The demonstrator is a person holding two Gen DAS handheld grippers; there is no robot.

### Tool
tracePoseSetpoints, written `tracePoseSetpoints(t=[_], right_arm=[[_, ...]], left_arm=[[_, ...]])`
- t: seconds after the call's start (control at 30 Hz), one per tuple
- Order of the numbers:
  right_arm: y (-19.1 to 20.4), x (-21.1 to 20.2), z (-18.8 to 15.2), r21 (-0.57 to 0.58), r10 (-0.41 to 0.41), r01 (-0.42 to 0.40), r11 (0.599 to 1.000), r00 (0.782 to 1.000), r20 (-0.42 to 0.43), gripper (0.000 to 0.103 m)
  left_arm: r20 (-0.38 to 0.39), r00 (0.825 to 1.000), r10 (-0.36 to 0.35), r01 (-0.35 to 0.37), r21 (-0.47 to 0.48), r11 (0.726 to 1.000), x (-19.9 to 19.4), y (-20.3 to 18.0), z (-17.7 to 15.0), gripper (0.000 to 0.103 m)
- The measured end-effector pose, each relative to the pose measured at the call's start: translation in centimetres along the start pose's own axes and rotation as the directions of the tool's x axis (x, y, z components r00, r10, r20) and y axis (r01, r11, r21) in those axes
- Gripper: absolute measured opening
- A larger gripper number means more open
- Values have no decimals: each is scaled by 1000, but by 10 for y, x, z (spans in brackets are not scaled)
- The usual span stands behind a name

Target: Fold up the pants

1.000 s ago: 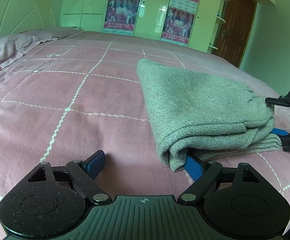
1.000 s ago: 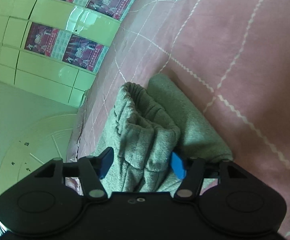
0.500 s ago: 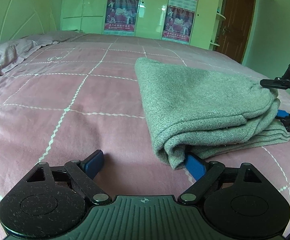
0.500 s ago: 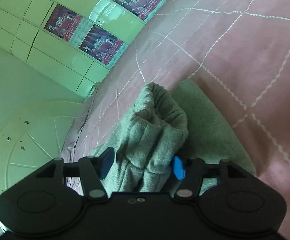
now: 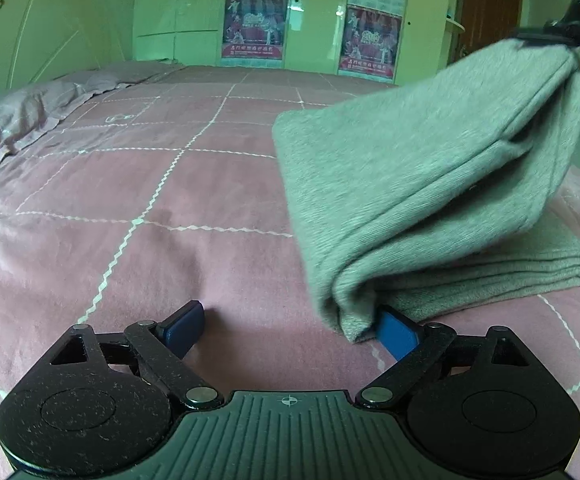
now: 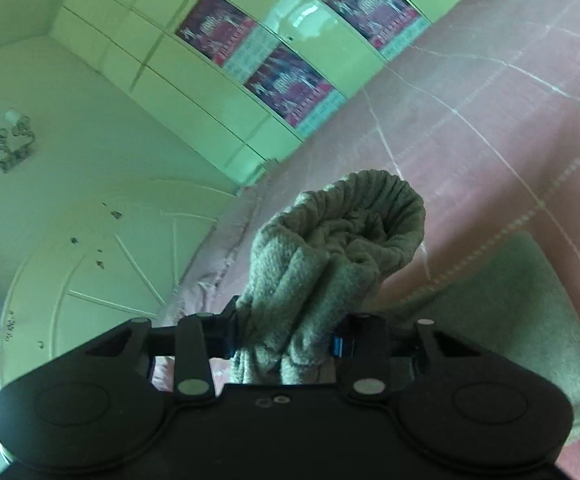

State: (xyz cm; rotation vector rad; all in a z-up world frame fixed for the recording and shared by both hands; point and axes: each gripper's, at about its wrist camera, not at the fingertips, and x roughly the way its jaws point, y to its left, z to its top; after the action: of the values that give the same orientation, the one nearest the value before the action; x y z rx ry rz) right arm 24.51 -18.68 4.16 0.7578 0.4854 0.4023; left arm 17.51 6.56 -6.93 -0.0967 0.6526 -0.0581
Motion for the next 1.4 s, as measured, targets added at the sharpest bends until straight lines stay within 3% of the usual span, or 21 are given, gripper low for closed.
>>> tracePoseSetpoints(t=[0.1,0.17,0.23,0.3,0.33,0.4,0.5,0.67,0.73,0.83,1.0,1.07,1.1,1.17,1.23,1.4], right_arm=[[2,-26,19,-9,28,-27,1000,997,73,31],[-20,-38,19,-11,-49,50,999,995,88,31],[-61,-29,8,55,-176,175,983,984,13,31],[-108,-9,-9,153,-285,309,939,945,-159,31],[-122,-11,-16,174,-305,331,927,938,-163,31],[-133,-18,-19,226,-252,276,934,959,-127,33],[-133,-15,-18,213,-241,267,940,960,-139,38],[-126,-10,-13,171,-250,277,945,954,-166,40],[-105,-12,-10,104,-269,287,952,950,-159,33],[-69,-16,2,12,-205,208,978,971,-124,32],[-16,-27,14,-138,-59,53,989,997,-42,32],[-41,-26,8,-88,-70,67,994,997,-24,32],[-68,-18,3,-6,-135,135,991,989,-58,32],[-134,1,-14,230,-226,281,932,944,-240,29],[-141,-5,-20,217,-184,223,950,965,-185,31],[-137,-1,-17,221,-193,235,947,962,-196,32]], left_arm=[[28,1000,-10,12,-77,997,-5,8,-4,92],[48,999,-20,25,-108,994,-7,11,-9,92],[65,998,-8,16,-120,993,-7,11,-14,92],[85,996,10,0,-118,993,-8,10,-18,92],[89,996,14,-3,-122,993,-10,10,-18,92],[96,995,26,-14,-124,992,-16,8,-19,92],[103,994,43,-32,-102,994,-17,4,-20,92],[94,996,12,-17,55,998,-10,-22,-4,92],[128,991,28,-24,-37,999,-13,-10,3,92],[149,989,-7,44,-249,968,-16,22,-1,92],[161,987,-18,64,-282,957,-17,31,-14,92],[165,986,-12,60,-287,956,-16,28,-15,92],[162,987,-14,60,-287,956,-15,28,-17,92],[152,988,-14,55,-270,961,-11,27,-18,92],[150,989,-14,52,-254,966,-10,25,-17,92],[154,988,-12,52,-255,966,-10,25,-18,92]])
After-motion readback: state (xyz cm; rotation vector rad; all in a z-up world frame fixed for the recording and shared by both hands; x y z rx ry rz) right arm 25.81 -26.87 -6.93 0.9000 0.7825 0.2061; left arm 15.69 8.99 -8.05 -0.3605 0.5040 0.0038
